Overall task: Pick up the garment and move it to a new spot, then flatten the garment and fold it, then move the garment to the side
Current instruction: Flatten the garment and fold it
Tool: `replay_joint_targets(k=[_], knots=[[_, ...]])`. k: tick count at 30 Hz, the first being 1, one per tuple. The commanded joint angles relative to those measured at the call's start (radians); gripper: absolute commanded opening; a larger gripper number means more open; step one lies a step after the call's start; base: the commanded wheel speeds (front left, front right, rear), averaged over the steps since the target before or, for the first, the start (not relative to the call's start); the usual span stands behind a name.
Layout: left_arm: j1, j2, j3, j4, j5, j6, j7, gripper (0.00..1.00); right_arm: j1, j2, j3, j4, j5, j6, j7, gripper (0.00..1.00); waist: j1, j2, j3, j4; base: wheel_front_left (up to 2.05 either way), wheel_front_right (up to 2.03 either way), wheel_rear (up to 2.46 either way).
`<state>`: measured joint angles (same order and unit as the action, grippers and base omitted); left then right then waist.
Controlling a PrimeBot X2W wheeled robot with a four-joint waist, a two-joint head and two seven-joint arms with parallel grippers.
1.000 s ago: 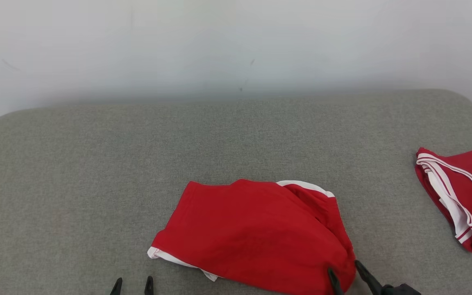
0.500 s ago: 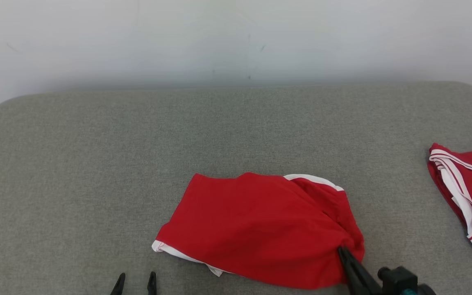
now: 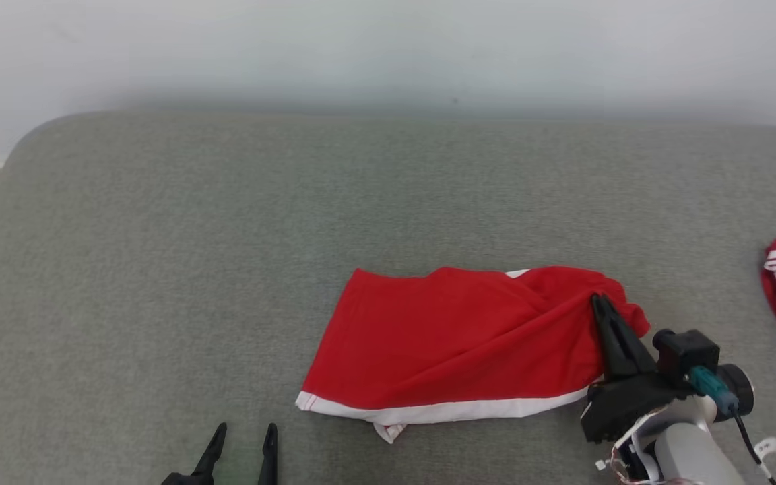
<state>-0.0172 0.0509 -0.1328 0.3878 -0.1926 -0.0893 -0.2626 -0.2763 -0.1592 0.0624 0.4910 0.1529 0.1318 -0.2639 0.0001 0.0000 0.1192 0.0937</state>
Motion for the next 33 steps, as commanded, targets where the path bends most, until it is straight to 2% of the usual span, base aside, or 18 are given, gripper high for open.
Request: replay_joint_targets(k=[1,9,10,11,12,13,19,26,33], knots=[[-0.018,0.000,-0.009,0.002,-0.009,-0.003,-0.003,1.00,-0.042,-0.004,-0.015,0.063,-0.028,-0.003,0.000,0.00,-0.0001,0.0000,0.033,0.052,0.00,0.00,0.00],[-0.031,0.000,-0.028,-0.007,-0.017,0.006,-0.003,1.00,-0.144,-0.006,-0.082,0.221,-0.100,-0.003,0.000,0.00,-0.0001,0.0000,0.057,0.102,0.00,0.00,0.00],[-0.031,0.000,-0.025,-0.009,-0.016,0.007,-0.003,1.00,-0.151,-0.005,-0.095,0.224,-0.110,-0.003,0.000,0.09,-0.0001,0.0000,0.057,0.102,0.00,0.00,0.00],[-0.031,-0.001,-0.017,-0.012,-0.010,0.009,-0.003,1.00,-0.161,0.003,-0.124,0.211,-0.122,-0.003,0.000,0.24,-0.0001,0.0000,0.051,0.094,0.00,0.00,0.00],[-0.031,-0.001,-0.013,-0.014,-0.007,0.010,-0.003,1.00,-0.162,0.010,-0.137,0.199,-0.127,-0.003,0.000,0.71,-0.0001,0.0000,0.046,0.087,0.00,0.00,0.00],[-0.030,0.000,-0.006,-0.017,-0.004,0.011,-0.003,1.00,-0.160,0.018,-0.142,0.183,-0.129,-0.003,0.000,1.00,-0.0001,0.0000,0.040,0.079,0.00,0.00,0.00],[-0.018,0.000,0.026,-0.039,0.005,0.015,-0.003,1.00,-0.081,0.042,-0.170,0.057,-0.104,-0.003,0.000,1.00,-0.0001,0.0000,-0.014,0.025,0.00,0.00,0.00],[0.020,0.000,0.077,-0.068,0.025,0.023,-0.003,1.00,0.112,0.072,-0.189,-0.101,-0.086,-0.003,0.000,1.00,-0.0001,0.0000,-0.081,-0.035,0.00,0.00,0.00],[0.053,0.000,0.117,-0.085,0.037,0.026,-0.003,1.00,0.245,0.096,-0.168,-0.150,-0.090,-0.003,0.000,1.00,-0.0001,0.0000,-0.108,-0.070,0.00,0.00,0.00]])
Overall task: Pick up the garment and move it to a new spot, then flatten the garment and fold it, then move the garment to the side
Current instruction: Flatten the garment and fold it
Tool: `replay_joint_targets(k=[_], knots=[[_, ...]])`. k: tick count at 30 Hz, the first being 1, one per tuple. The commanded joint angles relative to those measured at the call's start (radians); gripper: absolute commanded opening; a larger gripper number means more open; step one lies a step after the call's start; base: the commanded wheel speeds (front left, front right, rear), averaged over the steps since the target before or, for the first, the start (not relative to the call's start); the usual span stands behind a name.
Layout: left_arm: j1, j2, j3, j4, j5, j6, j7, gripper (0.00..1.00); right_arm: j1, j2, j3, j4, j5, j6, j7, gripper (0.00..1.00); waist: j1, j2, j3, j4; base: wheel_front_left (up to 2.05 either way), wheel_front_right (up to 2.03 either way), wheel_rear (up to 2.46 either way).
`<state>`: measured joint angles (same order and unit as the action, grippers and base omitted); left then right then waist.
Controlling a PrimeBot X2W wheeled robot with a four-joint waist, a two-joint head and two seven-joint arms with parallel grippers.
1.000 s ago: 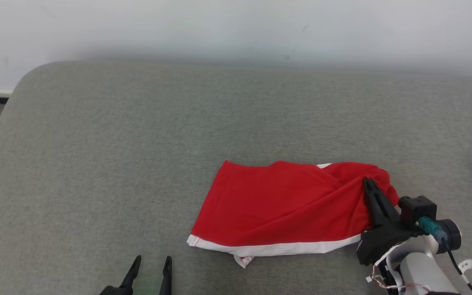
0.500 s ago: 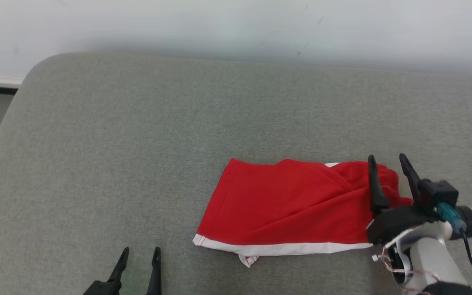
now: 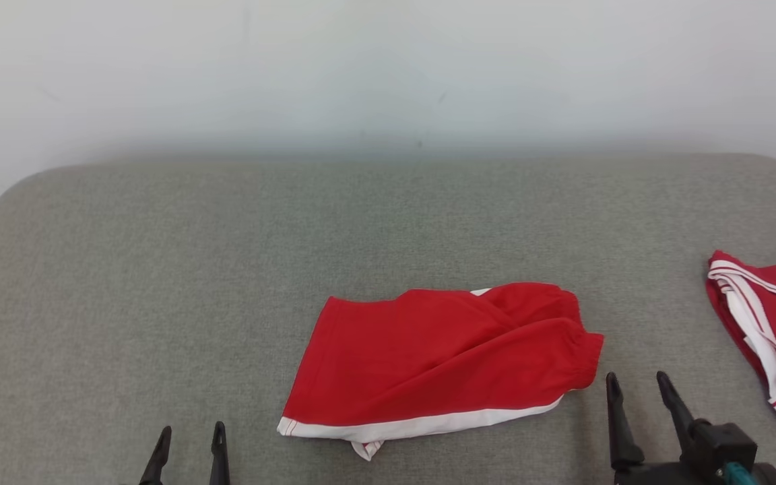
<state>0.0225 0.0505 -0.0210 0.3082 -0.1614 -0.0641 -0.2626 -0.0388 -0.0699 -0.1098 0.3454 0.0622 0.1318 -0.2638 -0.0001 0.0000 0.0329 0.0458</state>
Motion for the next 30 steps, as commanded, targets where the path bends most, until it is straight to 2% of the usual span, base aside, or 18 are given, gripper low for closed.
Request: replay_joint_targets(k=[1,19,30], knots=[[0.018,0.000,0.008,-0.010,0.011,0.001,-0.003,1.00,0.019,0.009,0.010,-0.009,-0.001,-0.003,0.000,1.00,0.0001,0.0000,-0.024,-0.024,0.00,0.00,0.00],[0.085,0.000,0.057,-0.080,0.057,-0.003,-0.003,1.00,0.101,0.021,0.029,-0.065,0.009,-0.003,0.000,1.00,0.0001,0.0000,-0.080,-0.039,0.00,0.00,0.00],[0.066,0.000,0.008,-0.073,0.038,-0.018,-0.003,1.00,0.085,0.021,0.062,-0.043,0.013,-0.003,0.000,1.00,0.0001,0.0000,-0.033,-0.034,0.00,0.00,0.00]])
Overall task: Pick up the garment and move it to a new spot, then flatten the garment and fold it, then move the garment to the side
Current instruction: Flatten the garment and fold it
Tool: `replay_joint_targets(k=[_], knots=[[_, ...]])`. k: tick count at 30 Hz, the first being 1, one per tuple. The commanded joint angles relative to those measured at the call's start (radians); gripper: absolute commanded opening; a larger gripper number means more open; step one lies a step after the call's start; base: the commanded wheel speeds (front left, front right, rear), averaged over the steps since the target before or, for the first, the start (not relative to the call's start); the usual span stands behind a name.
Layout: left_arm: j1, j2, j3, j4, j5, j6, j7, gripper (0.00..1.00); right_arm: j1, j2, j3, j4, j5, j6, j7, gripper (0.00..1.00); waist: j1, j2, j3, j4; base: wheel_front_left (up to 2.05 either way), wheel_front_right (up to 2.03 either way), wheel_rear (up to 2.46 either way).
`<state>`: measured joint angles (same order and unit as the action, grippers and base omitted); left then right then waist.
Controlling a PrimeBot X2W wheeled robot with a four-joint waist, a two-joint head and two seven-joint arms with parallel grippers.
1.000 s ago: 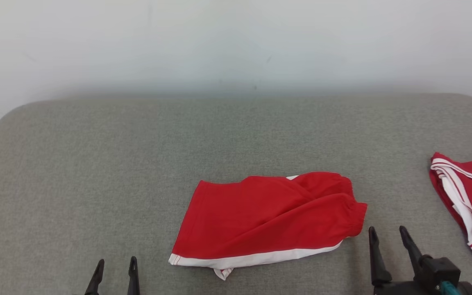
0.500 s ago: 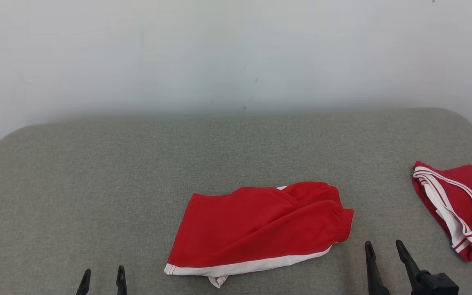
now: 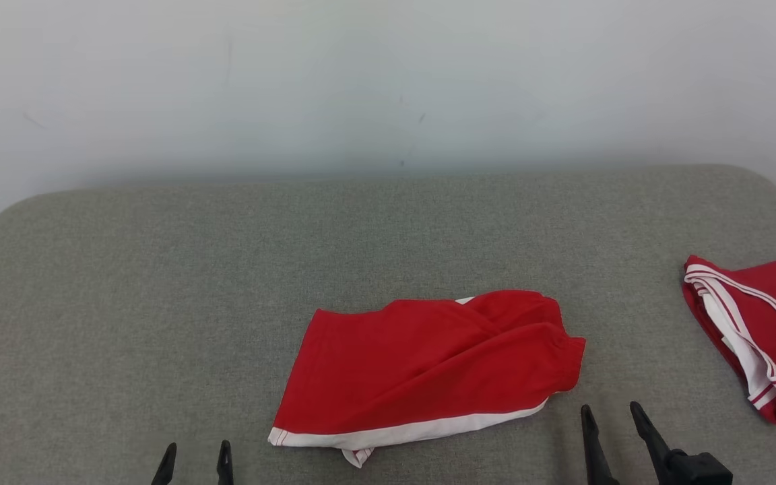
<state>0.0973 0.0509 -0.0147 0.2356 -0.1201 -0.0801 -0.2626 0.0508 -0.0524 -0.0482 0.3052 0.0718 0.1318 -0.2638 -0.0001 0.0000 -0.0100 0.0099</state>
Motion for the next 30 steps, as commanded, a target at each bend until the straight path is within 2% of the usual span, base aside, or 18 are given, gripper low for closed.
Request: replay_joint_targets(k=[1,13,30], knots=[[-0.011,-0.001,-0.006,0.002,-0.006,-0.004,-0.003,1.00,-0.007,0.003,0.008,0.004,0.001,-0.003,0.000,1.00,0.0001,0.0000,0.017,0.003,0.00,0.00,0.00],[-0.095,0.000,-0.119,0.039,-0.049,-0.034,-0.003,1.00,-0.096,-0.014,0.007,0.069,-0.038,-0.003,0.000,1.00,0.0001,0.0000,0.151,0.023,0.00,0.00,0.00],[-0.162,0.000,-0.141,0.148,-0.102,-0.044,-0.003,1.00,-0.131,-0.037,0.011,0.057,-0.033,-0.003,0.000,1.00,0.0001,0.0000,0.212,-0.005,0.00,0.00,0.00]])
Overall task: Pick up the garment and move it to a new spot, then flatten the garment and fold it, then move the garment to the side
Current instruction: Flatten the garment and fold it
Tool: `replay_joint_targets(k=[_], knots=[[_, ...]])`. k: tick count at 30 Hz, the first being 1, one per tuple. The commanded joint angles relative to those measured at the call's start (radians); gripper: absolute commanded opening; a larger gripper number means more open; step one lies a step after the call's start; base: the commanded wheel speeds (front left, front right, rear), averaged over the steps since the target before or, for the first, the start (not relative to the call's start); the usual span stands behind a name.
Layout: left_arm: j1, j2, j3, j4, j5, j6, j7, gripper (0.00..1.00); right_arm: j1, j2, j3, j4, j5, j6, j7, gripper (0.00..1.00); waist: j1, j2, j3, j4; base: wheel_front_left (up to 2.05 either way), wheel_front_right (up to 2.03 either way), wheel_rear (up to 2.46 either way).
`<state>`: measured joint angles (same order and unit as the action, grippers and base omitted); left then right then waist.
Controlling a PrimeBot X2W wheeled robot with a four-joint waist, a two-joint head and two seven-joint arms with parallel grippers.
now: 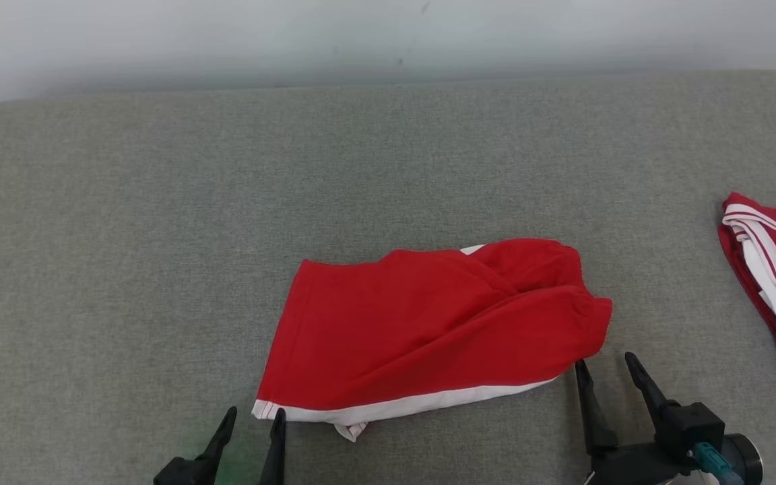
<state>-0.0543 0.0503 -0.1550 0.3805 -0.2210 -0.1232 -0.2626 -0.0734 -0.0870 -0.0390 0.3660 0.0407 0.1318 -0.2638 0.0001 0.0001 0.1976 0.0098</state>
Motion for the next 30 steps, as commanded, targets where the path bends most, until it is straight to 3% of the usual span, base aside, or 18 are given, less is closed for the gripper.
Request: replay_joint_targets(k=[1,3,5,6,7,8,9,21,24,25,27,29,30], knots=[[-0.014,0.000,0.000,0.011,-0.003,-0.001,-0.003,0.98,-0.008,-0.005,0.003,-0.005,-0.002,-0.003,0.000,1.00,-0.0001,-0.0001,0.007,-0.008,0.00,0.00,0.00],[-0.022,0.000,0.003,0.018,-0.005,-0.001,-0.003,0.92,-0.010,-0.008,0.009,-0.007,0.000,-0.003,0.000,1.00,-0.0001,-0.0001,0.011,-0.015,0.00,0.00,0.00],[-0.029,0.000,0.004,0.022,-0.007,-0.001,-0.003,0.72,-0.012,-0.009,0.014,-0.009,0.002,-0.003,0.000,1.00,-0.0001,-0.0001,0.013,-0.019,0.00,0.00,0.00],[-0.030,0.000,0.005,0.024,-0.008,-0.001,-0.003,0.50,-0.013,-0.008,0.015,-0.010,0.003,-0.003,0.000,1.00,-0.0001,-0.0001,0.013,-0.021,0.00,0.00,0.00],[-0.031,0.000,0.005,0.025,-0.005,-0.001,-0.003,0.36,-0.012,-0.008,0.018,-0.012,0.003,-0.003,0.000,1.00,-0.0001,-0.0001,0.014,-0.023,0.00,0.00,0.00],[-0.031,0.000,0.005,0.025,-0.003,0.000,-0.003,0.06,-0.012,-0.008,0.020,-0.013,0.003,-0.003,0.000,1.00,-0.0001,-0.0001,0.014,-0.024,0.00,0.00,0.00],[-0.031,0.000,0.007,0.029,0.001,0.004,-0.003,0.00,-0.012,-0.008,0.030,-0.016,0.005,-0.003,0.000,1.00,-0.0001,-0.0001,0.014,-0.025,0.00,0.00,0.00],[-0.037,0.000,0.035,0.011,0.018,0.014,-0.003,0.00,-0.026,-0.048,0.132,-0.025,0.029,-0.003,0.000,1.00,-0.0001,-0.0001,0.017,-0.016,0.00,0.00,0.00],[-0.033,0.000,0.036,0.008,0.020,0.013,-0.003,0.00,-0.028,-0.062,0.149,-0.030,0.035,-0.003,0.000,0.89,-0.0001,-0.0001,0.016,-0.016,0.00,0.00,0.00],[-0.032,0.000,0.036,0.007,0.020,0.012,-0.003,0.00,-0.028,-0.064,0.152,-0.031,0.038,-0.003,0.000,0.83,-0.0001,-0.0001,0.016,-0.016,0.00,0.00,0.00],[-0.031,0.000,0.036,0.006,0.022,0.012,-0.003,0.00,-0.030,-0.068,0.163,-0.030,0.042,-0.003,0.000,0.49,-0.0001,-0.0001,0.017,-0.016,0.00,0.00,0.00],[-0.030,0.000,0.036,0.005,0.024,0.011,-0.003,0.00,-0.032,-0.073,0.170,-0.028,0.049,-0.003,0.000,0.28,-0.0001,-0.0001,0.017,-0.017,0.00,0.00,0.00],[-0.031,0.000,0.036,0.004,0.025,0.011,-0.003,0.00,-0.033,-0.075,0.173,-0.027,0.052,-0.003,0.000,0.07,-0.0001,-0.0001,0.017,-0.017,0.00,0.00,0.00]])
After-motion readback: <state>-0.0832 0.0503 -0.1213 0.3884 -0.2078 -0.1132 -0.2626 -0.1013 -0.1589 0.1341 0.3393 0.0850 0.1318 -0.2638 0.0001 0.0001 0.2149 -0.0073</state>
